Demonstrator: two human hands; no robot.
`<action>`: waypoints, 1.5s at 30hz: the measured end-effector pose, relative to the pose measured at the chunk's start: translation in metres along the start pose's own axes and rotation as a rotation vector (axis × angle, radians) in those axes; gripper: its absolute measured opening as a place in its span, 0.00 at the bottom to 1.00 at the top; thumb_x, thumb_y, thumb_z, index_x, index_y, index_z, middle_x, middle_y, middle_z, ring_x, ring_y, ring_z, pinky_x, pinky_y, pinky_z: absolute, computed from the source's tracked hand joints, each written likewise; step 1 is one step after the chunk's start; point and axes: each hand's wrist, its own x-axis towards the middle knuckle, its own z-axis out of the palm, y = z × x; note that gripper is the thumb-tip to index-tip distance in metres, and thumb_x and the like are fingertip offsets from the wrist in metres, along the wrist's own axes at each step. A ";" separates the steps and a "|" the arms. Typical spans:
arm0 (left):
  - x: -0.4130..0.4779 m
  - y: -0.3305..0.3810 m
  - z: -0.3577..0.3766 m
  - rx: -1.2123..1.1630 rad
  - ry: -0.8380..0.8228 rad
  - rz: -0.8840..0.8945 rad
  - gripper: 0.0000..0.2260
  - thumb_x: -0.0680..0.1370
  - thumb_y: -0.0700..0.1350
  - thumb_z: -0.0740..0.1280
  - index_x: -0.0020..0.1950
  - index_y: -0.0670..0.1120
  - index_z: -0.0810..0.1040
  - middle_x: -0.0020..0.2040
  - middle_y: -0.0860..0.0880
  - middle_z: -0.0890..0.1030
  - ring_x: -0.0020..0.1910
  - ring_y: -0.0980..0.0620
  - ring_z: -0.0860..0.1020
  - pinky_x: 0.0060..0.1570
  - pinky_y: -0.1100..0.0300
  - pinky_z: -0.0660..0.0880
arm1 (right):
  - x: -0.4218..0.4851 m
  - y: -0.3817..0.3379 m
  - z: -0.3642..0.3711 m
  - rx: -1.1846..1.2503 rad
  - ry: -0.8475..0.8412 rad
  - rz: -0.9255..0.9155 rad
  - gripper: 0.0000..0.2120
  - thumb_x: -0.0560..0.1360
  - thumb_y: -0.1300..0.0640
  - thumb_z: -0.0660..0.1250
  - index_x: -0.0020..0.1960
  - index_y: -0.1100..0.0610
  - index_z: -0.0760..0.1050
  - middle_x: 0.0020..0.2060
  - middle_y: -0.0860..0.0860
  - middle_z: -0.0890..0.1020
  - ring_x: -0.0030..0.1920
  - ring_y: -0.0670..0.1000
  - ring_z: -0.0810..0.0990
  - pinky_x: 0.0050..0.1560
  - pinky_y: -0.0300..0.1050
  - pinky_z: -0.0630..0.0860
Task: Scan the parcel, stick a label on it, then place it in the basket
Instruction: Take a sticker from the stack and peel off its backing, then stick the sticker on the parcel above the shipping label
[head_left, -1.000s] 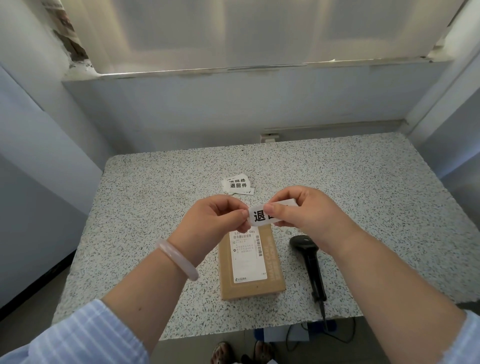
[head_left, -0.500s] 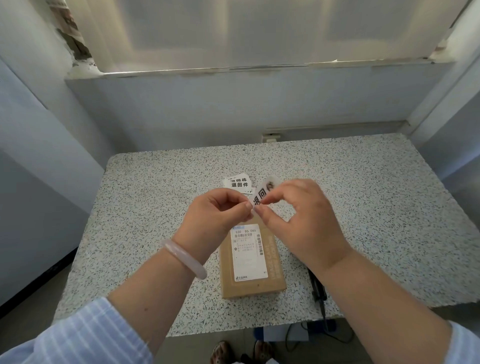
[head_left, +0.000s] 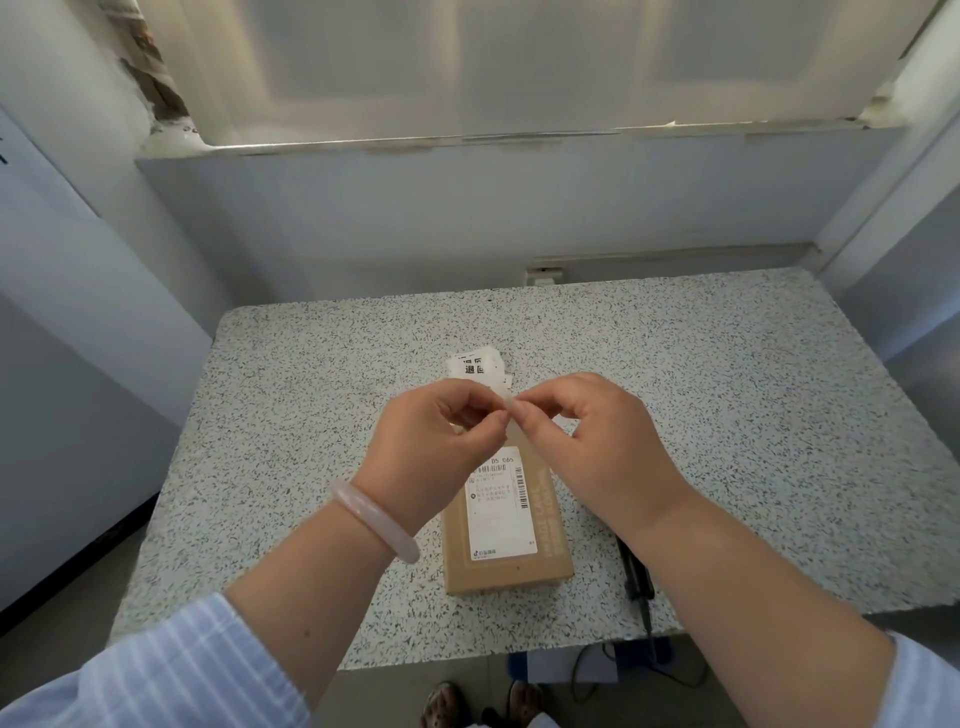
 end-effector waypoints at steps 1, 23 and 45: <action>0.001 -0.001 0.000 -0.025 0.006 -0.026 0.03 0.72 0.41 0.72 0.40 0.50 0.83 0.35 0.51 0.84 0.35 0.58 0.81 0.37 0.67 0.78 | 0.000 0.000 0.000 0.037 0.011 0.031 0.06 0.75 0.49 0.69 0.47 0.51 0.83 0.42 0.44 0.81 0.45 0.40 0.78 0.44 0.29 0.72; -0.009 -0.151 -0.030 0.149 0.107 -0.644 0.06 0.78 0.43 0.62 0.44 0.47 0.77 0.42 0.48 0.82 0.39 0.49 0.81 0.31 0.60 0.72 | 0.002 0.051 0.040 0.261 -0.214 0.697 0.05 0.74 0.54 0.69 0.42 0.55 0.81 0.38 0.52 0.85 0.45 0.53 0.84 0.51 0.55 0.82; -0.013 -0.093 0.024 0.324 -0.165 -0.128 0.21 0.68 0.59 0.72 0.59 0.55 0.77 0.51 0.62 0.80 0.49 0.63 0.77 0.52 0.64 0.75 | 0.001 0.051 0.080 0.288 -0.125 0.750 0.07 0.73 0.54 0.68 0.41 0.57 0.80 0.37 0.54 0.84 0.44 0.57 0.84 0.49 0.61 0.81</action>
